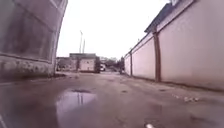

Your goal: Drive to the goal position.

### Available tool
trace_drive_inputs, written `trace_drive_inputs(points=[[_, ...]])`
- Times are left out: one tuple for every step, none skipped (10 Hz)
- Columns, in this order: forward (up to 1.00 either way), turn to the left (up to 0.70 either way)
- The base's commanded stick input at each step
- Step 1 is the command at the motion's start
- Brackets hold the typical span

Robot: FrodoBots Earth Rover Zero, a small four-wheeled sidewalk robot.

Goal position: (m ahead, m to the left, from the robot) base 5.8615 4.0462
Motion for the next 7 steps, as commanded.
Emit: trace_drive_inputs(points=[[0.85,0.00],[0.85,0.00],[0.85,0.00],[0.85,0.00],[0.85,0.00],[0.85,0.00],[0.85,0.00]])
